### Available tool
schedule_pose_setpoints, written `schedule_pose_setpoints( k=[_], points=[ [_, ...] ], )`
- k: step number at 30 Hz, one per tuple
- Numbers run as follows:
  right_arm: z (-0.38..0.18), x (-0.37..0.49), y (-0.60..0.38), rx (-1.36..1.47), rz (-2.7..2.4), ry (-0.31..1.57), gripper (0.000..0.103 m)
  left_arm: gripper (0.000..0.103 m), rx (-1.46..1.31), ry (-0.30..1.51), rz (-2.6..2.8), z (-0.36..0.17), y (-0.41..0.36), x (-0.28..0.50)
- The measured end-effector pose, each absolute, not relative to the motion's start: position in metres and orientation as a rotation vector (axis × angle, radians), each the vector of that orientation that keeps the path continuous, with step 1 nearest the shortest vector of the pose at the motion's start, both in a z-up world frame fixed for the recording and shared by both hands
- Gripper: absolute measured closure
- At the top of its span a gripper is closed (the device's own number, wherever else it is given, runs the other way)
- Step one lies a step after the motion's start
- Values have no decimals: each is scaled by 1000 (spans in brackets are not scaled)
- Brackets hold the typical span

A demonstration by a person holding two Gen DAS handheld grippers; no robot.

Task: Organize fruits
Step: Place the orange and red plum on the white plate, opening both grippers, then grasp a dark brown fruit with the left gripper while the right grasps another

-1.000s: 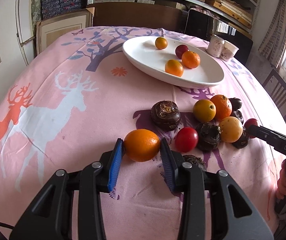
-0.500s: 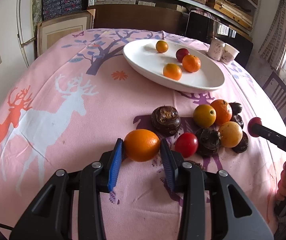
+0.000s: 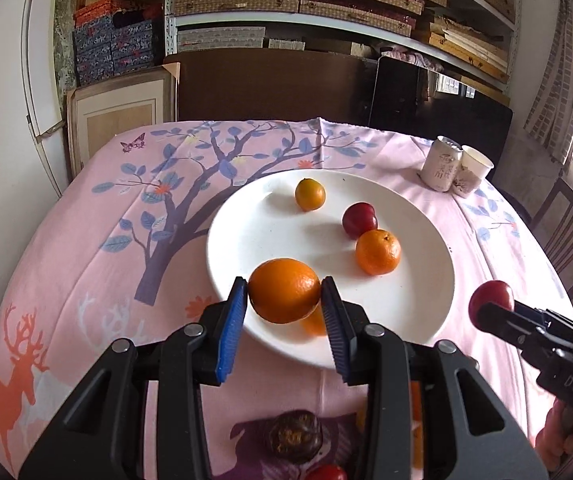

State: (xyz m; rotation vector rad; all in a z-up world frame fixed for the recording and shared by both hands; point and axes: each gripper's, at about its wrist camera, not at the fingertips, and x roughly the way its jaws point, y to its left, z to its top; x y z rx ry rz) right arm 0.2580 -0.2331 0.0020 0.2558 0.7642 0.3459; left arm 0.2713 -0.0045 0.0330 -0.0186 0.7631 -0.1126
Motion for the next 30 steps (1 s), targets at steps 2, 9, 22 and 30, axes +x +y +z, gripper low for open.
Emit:
schedule_pose_setpoints(
  k=[2,9,22,30],
  points=[
    [-3,272,-223,234,347,771,64,66,-29,783,-116,23,-7,288],
    [-13,289,-206,161,345,741,44,66,-32,832,-119,-3,-6,312],
    [-4,260,-238,231,303,672,43,63,-22,768,-89,11,14,268],
    [-13,214,-280,314,232,658,37,56,-29,805,-87,-7,30,204]
  ],
)
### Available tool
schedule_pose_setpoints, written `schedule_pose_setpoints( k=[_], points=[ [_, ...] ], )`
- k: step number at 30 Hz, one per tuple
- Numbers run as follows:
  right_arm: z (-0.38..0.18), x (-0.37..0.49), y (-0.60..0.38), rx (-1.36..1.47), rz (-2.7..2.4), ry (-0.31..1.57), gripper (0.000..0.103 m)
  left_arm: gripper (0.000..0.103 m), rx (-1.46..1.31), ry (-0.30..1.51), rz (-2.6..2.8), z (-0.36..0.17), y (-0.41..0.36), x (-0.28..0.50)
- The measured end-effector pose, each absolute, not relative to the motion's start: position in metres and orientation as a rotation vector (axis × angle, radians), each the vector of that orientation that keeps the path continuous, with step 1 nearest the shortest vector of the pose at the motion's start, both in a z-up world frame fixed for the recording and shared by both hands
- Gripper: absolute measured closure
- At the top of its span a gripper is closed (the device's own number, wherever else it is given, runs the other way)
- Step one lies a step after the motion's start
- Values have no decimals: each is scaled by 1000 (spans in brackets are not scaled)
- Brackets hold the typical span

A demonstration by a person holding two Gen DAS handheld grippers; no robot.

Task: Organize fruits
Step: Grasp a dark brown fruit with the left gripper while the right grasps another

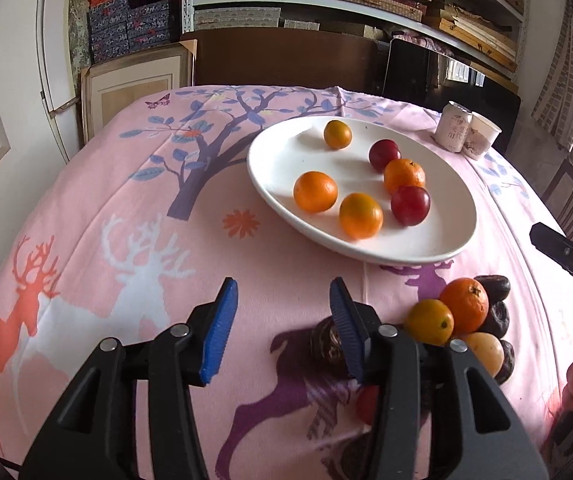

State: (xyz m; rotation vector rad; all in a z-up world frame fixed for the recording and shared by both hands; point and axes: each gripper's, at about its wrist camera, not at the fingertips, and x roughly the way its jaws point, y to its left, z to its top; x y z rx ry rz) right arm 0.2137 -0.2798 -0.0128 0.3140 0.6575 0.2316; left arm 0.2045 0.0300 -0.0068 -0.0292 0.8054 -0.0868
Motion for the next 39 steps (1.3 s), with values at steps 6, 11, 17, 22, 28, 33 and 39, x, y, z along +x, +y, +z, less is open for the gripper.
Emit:
schedule_pose_setpoints(
  k=[6,11,17,22,28,33,39],
  points=[
    [-20,204,-300,404,210,663,34,53,20,827,-119,-17,16,193],
    [-20,205,-295,394,232,683,34,52,81,839,-128,-26,4,195],
    [-17,203,-288,372,242,685,31,49,107,838,-146,-28,-3,197],
    [-16,201,-287,361,245,682,31,49,158,851,-171,-33,-15,195],
    [-17,202,-287,362,239,693,31,49,82,886,-184,-35,-1,202],
    [-17,201,-286,360,239,698,31,62,34,903,-135,-34,21,210],
    [-20,202,-282,331,249,716,31,62,135,856,-98,-37,9,206]
  ],
)
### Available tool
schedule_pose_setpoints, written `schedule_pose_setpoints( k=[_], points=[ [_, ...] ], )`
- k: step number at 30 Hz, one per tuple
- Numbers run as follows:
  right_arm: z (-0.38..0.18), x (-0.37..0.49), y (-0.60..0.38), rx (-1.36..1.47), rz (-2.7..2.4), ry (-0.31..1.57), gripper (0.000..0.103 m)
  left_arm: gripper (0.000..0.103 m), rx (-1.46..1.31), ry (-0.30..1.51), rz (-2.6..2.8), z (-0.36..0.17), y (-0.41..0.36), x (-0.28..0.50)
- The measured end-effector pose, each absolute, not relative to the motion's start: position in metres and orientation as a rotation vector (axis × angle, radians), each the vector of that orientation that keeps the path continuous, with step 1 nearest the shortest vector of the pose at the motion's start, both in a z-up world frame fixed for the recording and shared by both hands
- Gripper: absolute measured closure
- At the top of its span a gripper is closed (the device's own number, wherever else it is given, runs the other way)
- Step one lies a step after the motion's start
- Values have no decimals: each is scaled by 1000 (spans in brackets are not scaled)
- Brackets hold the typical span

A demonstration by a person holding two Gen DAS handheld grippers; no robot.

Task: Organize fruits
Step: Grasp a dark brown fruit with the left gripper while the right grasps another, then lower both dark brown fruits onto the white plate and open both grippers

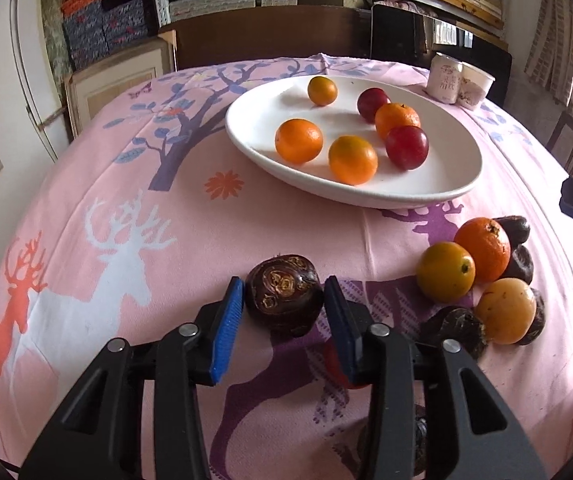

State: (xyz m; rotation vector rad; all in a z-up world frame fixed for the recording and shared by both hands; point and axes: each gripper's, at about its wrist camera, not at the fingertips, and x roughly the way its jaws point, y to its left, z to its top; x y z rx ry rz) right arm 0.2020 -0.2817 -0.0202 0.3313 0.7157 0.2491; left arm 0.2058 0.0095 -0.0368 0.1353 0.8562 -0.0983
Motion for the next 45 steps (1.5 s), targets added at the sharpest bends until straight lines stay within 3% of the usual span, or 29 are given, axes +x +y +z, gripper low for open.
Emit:
schedule_pose_setpoints(
  k=[5,10,18,23,27,36,45],
  points=[
    [-29,202,-273,298,289,774,31,62,83,867,-114,-35,16,209],
    [-42,210,-269,320,329,850,39,62,73,872,-118,-34,17,208],
    [-54,223,-267,389,339,897,40,62,77,874,-114,-36,16,209],
    [-58,234,-261,399,350,918,48,62,83,880,-105,-38,15,210],
    [-58,236,-257,394,365,912,55,62,80,883,-105,-39,15,211],
    [-51,229,-267,418,353,865,57,62,42,880,-114,-35,20,211],
    [-24,221,-288,447,306,736,57,63,-56,797,-124,2,28,216]
  ],
)
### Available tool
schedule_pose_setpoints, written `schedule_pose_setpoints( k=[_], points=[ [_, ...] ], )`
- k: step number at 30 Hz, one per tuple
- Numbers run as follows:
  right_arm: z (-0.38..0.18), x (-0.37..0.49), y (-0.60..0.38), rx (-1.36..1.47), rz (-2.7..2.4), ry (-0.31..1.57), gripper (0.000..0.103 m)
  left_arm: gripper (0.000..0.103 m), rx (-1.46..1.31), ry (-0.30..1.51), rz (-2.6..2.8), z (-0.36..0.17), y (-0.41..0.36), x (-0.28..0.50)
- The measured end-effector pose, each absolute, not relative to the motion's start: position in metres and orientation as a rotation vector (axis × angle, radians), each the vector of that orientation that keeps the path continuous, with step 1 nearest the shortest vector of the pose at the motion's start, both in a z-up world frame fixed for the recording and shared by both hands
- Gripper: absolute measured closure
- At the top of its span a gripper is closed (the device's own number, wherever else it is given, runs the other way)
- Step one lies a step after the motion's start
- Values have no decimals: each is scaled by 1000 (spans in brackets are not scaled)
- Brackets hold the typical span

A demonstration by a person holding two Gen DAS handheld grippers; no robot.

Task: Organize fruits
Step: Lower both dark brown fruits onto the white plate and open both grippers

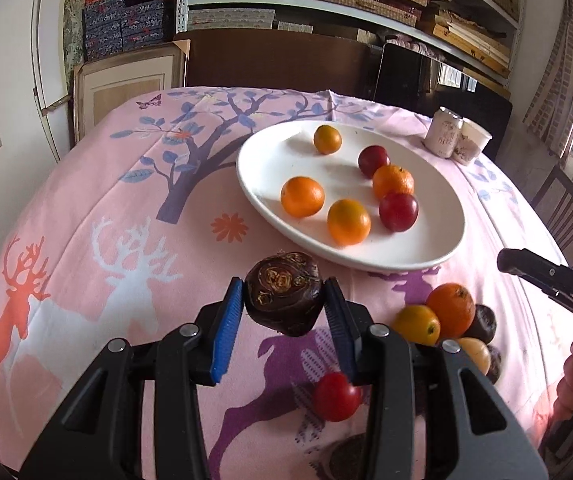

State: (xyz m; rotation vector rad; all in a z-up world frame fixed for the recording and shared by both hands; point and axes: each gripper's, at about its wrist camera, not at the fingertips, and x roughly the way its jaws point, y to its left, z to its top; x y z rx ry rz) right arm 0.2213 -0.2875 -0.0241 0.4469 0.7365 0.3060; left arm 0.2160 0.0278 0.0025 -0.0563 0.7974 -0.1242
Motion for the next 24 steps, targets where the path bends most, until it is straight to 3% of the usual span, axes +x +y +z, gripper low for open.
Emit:
schedule_pose_setpoints(
  k=[6,12,14,16,20,24],
  points=[
    [6,254,-268,381,325,721,57,63,-10,757,-113,34,9,260],
    [3,294,-234,291,342,735,57,63,-66,797,-119,26,5,319],
    [-2,302,-228,267,334,735,54,62,-80,826,-123,17,3,335],
    [-5,304,-228,254,318,721,38,63,-87,834,-126,10,2,343],
    [-1,302,-233,239,299,689,37,62,-78,834,-145,7,3,343],
    [0,295,-235,255,307,690,37,51,-86,802,-126,17,10,332]
  ],
)
